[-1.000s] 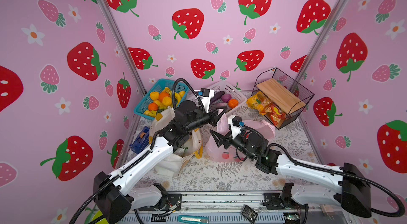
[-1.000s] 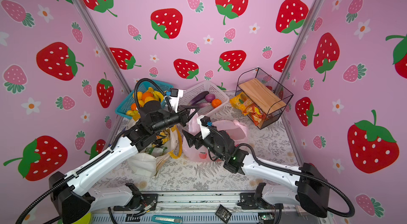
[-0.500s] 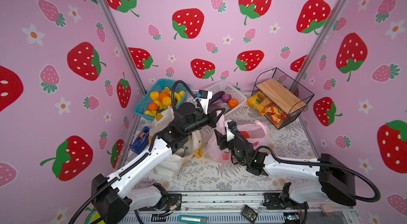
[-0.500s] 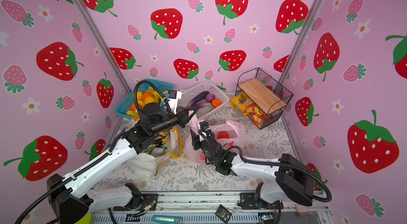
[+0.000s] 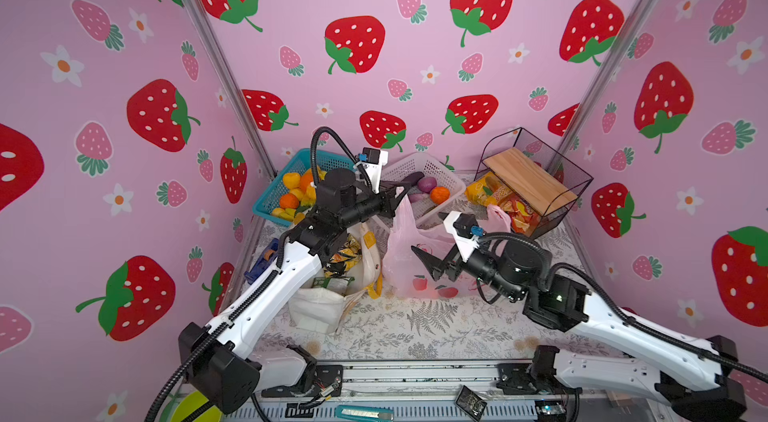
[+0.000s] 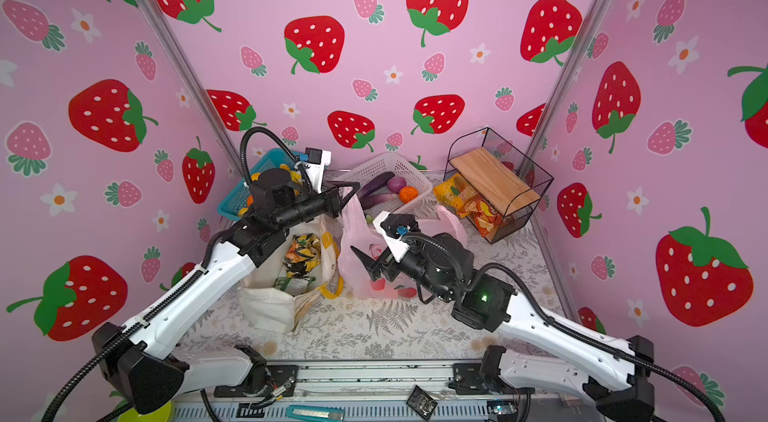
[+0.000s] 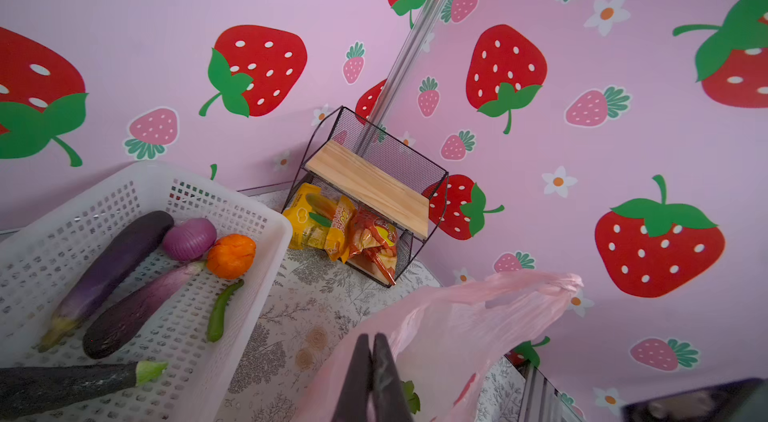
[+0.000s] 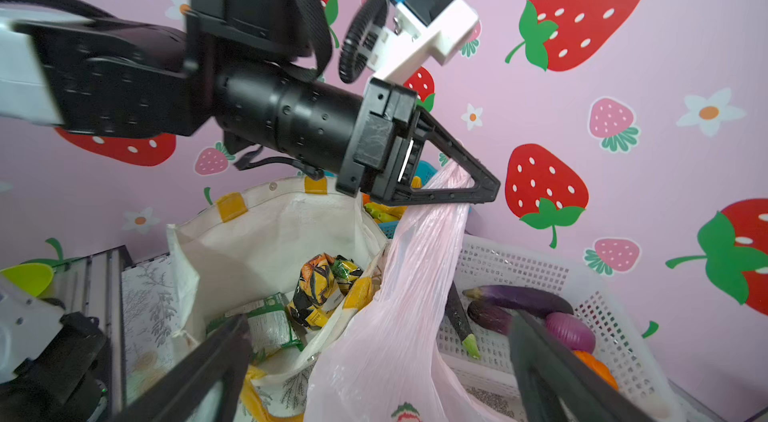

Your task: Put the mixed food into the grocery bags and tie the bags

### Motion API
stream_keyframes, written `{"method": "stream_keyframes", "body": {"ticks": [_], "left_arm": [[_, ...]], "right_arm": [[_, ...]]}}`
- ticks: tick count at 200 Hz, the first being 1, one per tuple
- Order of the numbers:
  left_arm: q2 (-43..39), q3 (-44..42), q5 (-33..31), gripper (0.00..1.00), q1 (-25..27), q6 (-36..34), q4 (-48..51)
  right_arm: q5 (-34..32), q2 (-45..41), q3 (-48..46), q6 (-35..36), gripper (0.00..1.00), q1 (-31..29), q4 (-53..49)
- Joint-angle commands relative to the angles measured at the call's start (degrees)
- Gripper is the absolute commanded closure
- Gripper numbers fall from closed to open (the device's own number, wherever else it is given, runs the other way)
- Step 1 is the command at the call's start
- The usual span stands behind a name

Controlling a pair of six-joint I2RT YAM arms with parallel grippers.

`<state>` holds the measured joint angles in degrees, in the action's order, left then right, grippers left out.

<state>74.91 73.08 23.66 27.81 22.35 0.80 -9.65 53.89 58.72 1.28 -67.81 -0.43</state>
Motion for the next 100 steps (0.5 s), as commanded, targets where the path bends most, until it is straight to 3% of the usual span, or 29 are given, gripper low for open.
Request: {"method": "stream_keyframes", "body": {"ticks": [1, 56, 79, 100], "left_arm": [[0.85, 2.61, 3.28, 1.0, -2.17, -1.14, 1.69], [1.76, 3.53, 4.25, 1.0, -5.86, -1.46, 2.32], [2.14, 3.87, 4.88, 1.0, -6.88, -0.79, 1.94], [1.94, 3.75, 5.43, 1.0, -7.46, -0.2, 1.5]], "right_arm": [[4.11, -4.28, 1.38, 3.97, 0.02, 0.24, -10.86], [-8.05, -15.68, -1.42, 3.12, 0.01, 4.96, -15.83], [-7.84, -18.88, -4.31, 0.22, 0.0, 11.07, -15.58], [-3.9, -16.58, -5.22, -3.24, 0.0, 19.23, -16.29]]}}
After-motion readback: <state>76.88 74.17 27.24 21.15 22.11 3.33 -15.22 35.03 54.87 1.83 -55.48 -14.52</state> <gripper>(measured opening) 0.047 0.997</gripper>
